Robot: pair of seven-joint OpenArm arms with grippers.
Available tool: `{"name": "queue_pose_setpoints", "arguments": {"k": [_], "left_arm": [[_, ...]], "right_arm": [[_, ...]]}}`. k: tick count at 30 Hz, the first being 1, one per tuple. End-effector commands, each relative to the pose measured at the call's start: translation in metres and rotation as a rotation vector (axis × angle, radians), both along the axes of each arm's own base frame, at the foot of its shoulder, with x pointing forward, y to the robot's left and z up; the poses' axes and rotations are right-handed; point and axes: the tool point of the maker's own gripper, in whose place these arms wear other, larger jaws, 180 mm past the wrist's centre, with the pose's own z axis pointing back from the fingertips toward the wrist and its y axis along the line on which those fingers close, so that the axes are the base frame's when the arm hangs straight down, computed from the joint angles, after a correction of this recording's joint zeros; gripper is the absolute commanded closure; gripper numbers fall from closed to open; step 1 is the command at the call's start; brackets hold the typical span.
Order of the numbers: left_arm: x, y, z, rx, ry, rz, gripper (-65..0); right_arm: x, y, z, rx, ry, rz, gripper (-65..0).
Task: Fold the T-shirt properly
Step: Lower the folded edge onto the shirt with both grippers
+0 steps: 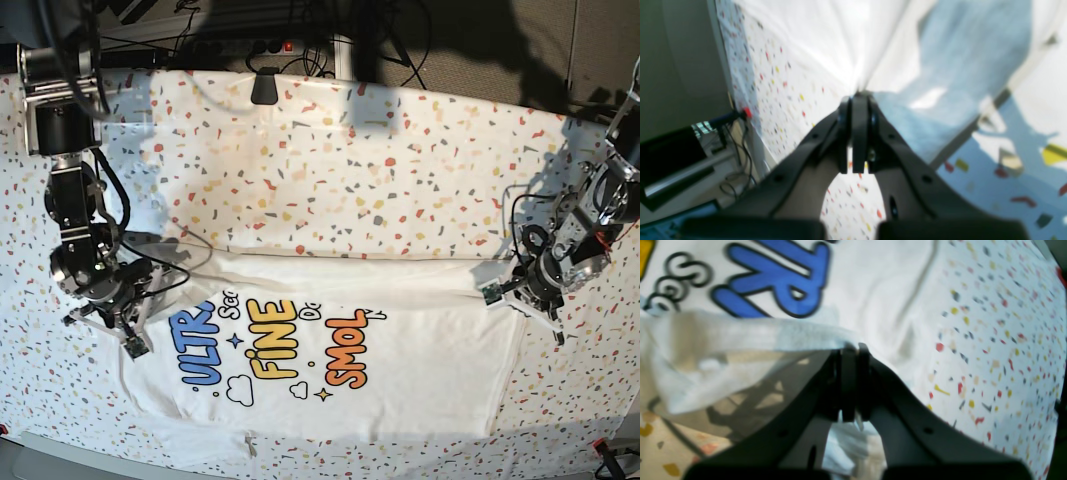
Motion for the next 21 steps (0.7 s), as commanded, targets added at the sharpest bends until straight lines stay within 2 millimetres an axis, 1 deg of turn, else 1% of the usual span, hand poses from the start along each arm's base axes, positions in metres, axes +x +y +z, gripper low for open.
{"name": "queue_pose_setpoints", "arguments": {"k": [1, 4, 7, 10, 13, 16, 21], "left_arm": [[0.016, -0.003, 0.021, -0.016, -0.064, -0.007, 0.0], [0.017, -0.017, 0.018, -0.042, -0.060, -0.019, 0.0], [0.017, -0.024, 0.009, -0.056, -0.044, -0.009, 0.0], [0.022, -0.022, 0.006, -0.066, -0.078, 0.034, 0.0], [0.026, -0.016, 0.004, -0.070, -0.106, 0.066, 0.0], [0.026, -0.016, 0.004, -0.073, -0.108, 0.063, 0.0], [0.030, -0.017, 0.010, -0.079, -0.122, 0.057, 0.0]], "right_arm": [[0.016, -0.001, 0.022, -0.032, -0.057, 0.019, 0.0], [0.022, 0.008, 0.014, -0.086, -0.021, 0.058, 0.0], [0.028, 0.005, 0.009, -0.142, 0.007, 0.070, 0.0], [0.035, -0.006, 0.016, -0.166, -0.014, 0.028, 0.0], [0.043, -0.008, 0.026, -0.165, -0.033, 0.018, 0.0], [0.049, -0.005, 0.030, -0.157, -0.033, 0.021, 0.0], [0.056, 0.009, 0.025, -0.125, -0.018, 0.019, 0.0]]}}
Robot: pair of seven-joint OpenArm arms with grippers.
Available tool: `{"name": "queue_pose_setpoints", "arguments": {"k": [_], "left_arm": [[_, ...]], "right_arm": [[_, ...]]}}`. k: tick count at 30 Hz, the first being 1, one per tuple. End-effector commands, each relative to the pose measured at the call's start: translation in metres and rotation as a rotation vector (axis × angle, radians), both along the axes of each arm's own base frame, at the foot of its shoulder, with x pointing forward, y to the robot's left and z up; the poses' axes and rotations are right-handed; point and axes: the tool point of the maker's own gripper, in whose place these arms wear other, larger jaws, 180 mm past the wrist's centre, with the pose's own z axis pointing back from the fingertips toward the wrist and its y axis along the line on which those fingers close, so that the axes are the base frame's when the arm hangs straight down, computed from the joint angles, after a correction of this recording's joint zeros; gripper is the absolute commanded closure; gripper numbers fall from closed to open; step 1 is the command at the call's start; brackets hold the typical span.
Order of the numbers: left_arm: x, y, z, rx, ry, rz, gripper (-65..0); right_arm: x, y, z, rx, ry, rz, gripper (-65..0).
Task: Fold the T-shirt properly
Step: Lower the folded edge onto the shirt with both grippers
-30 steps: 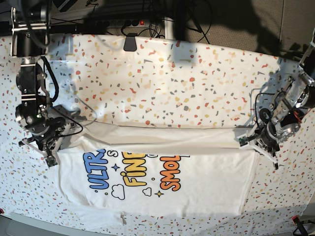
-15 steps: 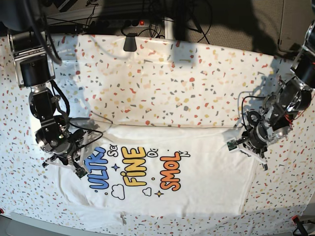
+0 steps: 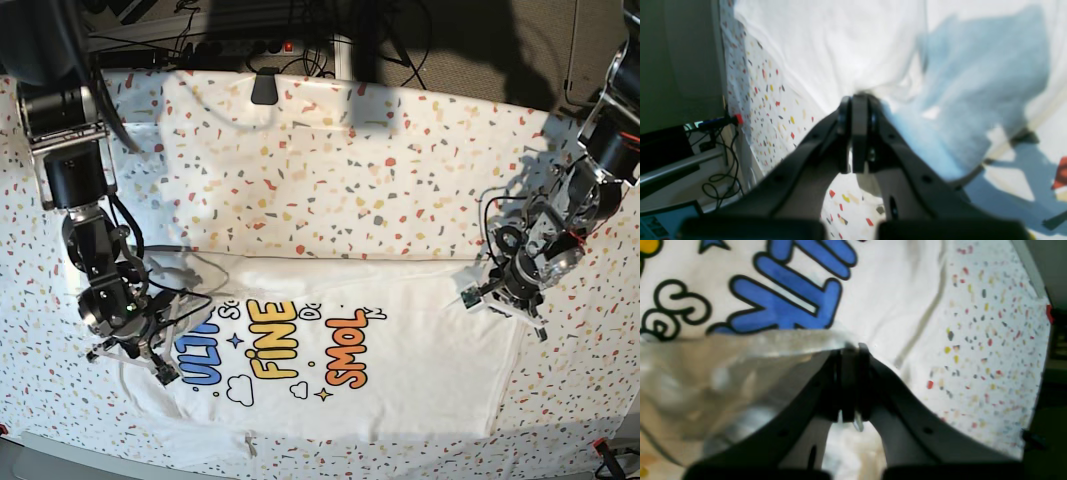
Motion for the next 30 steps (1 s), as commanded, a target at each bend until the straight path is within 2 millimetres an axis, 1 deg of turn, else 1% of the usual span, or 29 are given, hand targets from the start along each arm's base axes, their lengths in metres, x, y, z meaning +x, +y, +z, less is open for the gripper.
{"name": "queue_pose_setpoints", "arguments": {"k": [1, 5, 8, 11, 13, 17, 22, 30], "left_arm": [[0.020, 0.005, 0.027, -0.001, -0.071, 0.008, 0.0], [0.031, 0.011, 0.041, 0.024, -0.102, 0.028, 0.0], [0.037, 0.013, 0.050, 0.027, -0.125, 0.040, 0.0], [0.038, 0.014, 0.051, 0.030, -0.125, 0.046, 0.0], [0.037, 0.019, 0.049, 0.045, -0.117, 0.066, 0.0], [0.036, 0.029, 0.050, 0.065, -0.113, 0.085, 0.0], [0.035, 0.035, 0.051, 0.070, -0.114, 0.089, 0.0], [0.036, 0.032, 0.052, 0.060, -0.119, 0.075, 0.0]], "right_arm": [[0.017, -0.003, 0.026, -0.002, -0.065, -0.004, 0.0], [0.017, -0.004, 0.021, -0.042, -0.051, -0.004, 0.0], [0.019, -0.012, 0.026, -0.048, -0.085, -0.054, 0.0], [0.018, -0.018, 0.028, -0.058, -0.092, -0.096, 0.0], [0.017, -0.028, 0.031, -0.090, -0.103, -0.140, 0.0], [0.016, -0.040, 0.037, -0.130, -0.131, -0.200, 0.0], [0.016, -0.042, 0.037, -0.130, -0.136, -0.214, 0.0], [0.018, -0.040, 0.039, -0.125, -0.150, -0.201, 0.0]]}}
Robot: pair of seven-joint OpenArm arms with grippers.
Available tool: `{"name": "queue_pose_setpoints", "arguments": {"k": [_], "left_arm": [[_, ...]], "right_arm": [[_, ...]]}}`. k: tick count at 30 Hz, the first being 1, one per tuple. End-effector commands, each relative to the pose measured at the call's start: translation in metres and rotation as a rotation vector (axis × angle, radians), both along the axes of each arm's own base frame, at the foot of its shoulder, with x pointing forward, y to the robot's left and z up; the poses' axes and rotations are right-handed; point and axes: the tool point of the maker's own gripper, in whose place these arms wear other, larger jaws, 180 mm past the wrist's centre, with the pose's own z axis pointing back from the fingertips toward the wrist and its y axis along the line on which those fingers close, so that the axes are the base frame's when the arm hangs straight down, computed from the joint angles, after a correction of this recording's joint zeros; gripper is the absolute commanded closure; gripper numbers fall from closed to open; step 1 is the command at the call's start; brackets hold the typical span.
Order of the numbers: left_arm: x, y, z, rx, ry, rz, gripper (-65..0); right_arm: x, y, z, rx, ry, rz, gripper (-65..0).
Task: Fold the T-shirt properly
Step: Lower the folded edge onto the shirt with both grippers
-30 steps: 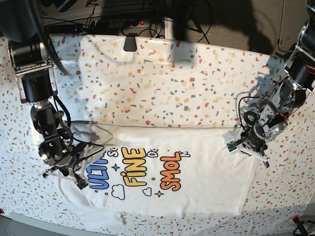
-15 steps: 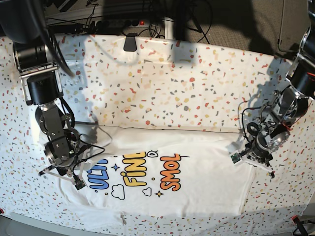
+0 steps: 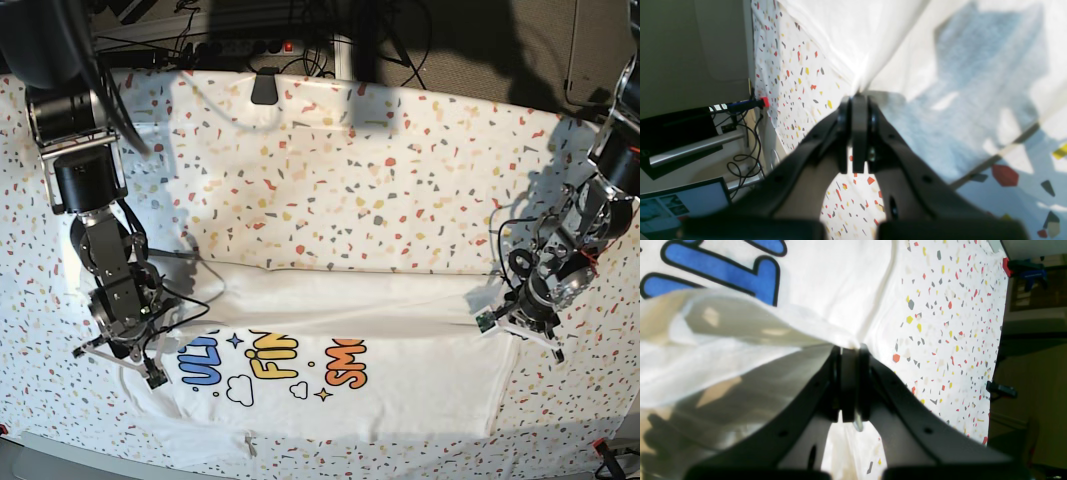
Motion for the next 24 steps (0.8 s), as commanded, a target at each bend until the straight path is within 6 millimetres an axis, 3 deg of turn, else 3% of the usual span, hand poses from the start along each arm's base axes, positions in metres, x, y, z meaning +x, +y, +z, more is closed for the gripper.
{"name": "queue_pose_setpoints", "arguments": {"k": [1, 4, 7, 10, 21, 24], "left_arm": [[0.015, 0.007, 0.025, 0.004, -0.066, 0.011, 0.0], [0.015, 0.007, 0.025, 0.004, -0.066, 0.011, 0.0], [0.015, 0.007, 0.025, 0.004, -0.066, 0.011, 0.0], [0.015, 0.007, 0.025, 0.004, -0.066, 0.011, 0.0], [0.018, -0.008, 0.031, -0.039, -0.097, -0.064, 0.0], [0.022, -0.010, 0.037, -0.047, -0.121, -0.072, -17.4]], "right_arm": [[0.016, -0.004, 0.029, -0.013, -0.078, 0.004, 0.0], [0.017, 0.002, 0.026, 0.004, -0.062, 0.043, -2.2], [0.020, 0.008, 0.028, 0.003, -0.077, 0.083, -28.9], [0.024, 0.005, 0.035, -0.065, -0.099, 0.107, -44.1], [0.022, -0.001, 0.037, -0.087, -0.100, 0.075, -45.5], [0.022, -0.002, 0.037, -0.088, -0.098, 0.073, -45.5]]}}
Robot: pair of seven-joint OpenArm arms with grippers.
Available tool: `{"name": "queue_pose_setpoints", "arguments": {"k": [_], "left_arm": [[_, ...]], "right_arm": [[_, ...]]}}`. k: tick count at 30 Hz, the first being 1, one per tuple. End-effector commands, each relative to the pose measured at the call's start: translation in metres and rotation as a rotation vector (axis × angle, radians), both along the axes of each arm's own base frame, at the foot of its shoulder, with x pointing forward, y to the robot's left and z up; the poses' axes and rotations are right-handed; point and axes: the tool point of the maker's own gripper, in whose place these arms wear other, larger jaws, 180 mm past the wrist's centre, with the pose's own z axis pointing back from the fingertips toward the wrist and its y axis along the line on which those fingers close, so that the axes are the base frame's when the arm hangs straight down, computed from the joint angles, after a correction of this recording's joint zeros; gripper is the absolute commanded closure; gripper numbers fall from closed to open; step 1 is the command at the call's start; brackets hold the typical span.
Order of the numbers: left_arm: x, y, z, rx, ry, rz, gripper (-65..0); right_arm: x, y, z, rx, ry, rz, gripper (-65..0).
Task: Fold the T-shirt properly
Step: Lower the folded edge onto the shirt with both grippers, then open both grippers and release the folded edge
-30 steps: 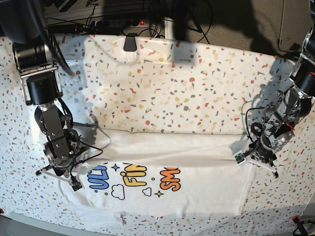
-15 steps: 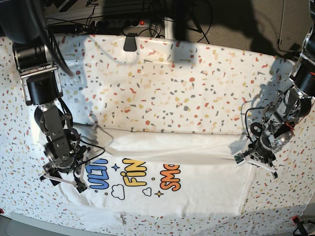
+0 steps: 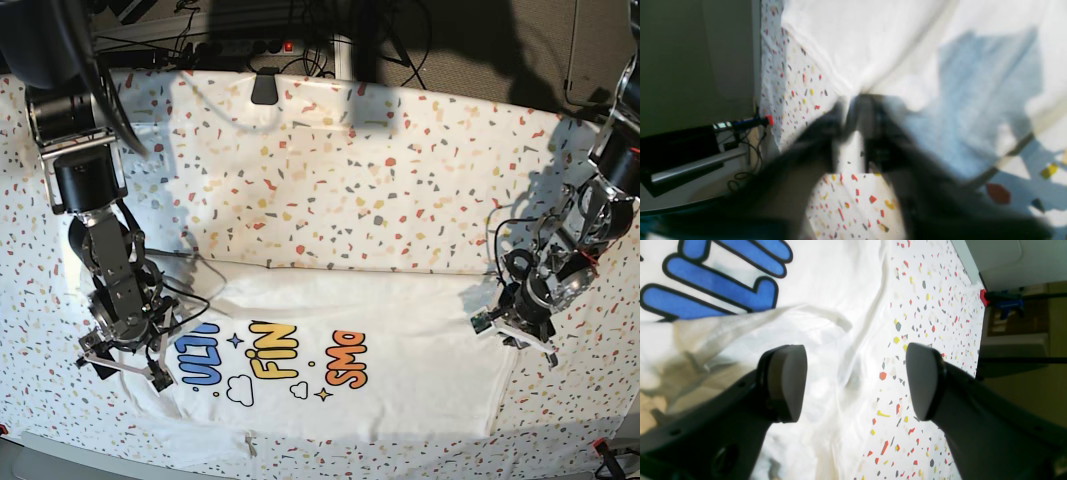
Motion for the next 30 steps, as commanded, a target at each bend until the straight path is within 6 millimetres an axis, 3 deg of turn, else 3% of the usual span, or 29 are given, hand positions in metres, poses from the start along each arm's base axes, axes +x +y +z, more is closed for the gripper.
{"name": "queue_pose_setpoints", "arguments": {"k": [1, 3, 5, 9, 12, 15, 18, 24, 30], "left_arm": [[0.020, 0.007, 0.033, -0.001, -0.094, 0.011, -22.9], [0.025, 0.009, 0.042, -0.005, -0.140, 0.029, -30.8], [0.029, 0.012, 0.051, -0.010, -0.190, 0.050, -34.3], [0.028, 0.019, 0.049, -0.022, -0.181, 0.107, -34.6], [0.025, 0.025, 0.045, -0.013, -0.152, 0.165, -34.6], [0.023, 0.023, 0.053, 0.003, -0.150, 0.208, -34.6], [0.019, 0.008, 0.062, 0.013, -0.122, 0.192, -34.6], [-0.015, -0.044, 0.032, -0.034, 0.178, -0.016, -34.6], [-0.027, -0.048, 0.018, -0.049, 0.224, -0.032, -34.6]], "right_arm": [[0.014, -0.006, 0.029, -0.017, -0.071, -0.006, -45.5], [0.014, -0.006, 0.028, -0.017, -0.069, -0.006, -45.5], [0.013, -0.007, 0.028, -0.017, -0.066, -0.010, -45.5], [0.007, -0.004, 0.016, 0.049, -0.011, -0.030, -45.5], [0.002, 0.017, 0.003, 0.104, 0.091, 0.080, -45.5], [0.001, 0.026, 0.010, 0.129, 0.109, 0.133, -45.5], [-0.004, 0.028, 0.023, 0.138, 0.130, 0.151, -45.5], [-0.037, 0.043, 0.022, 0.218, 0.308, 0.265, -45.5], [-0.067, 0.037, 0.003, 0.327, 0.412, 0.238, -45.5]]}}
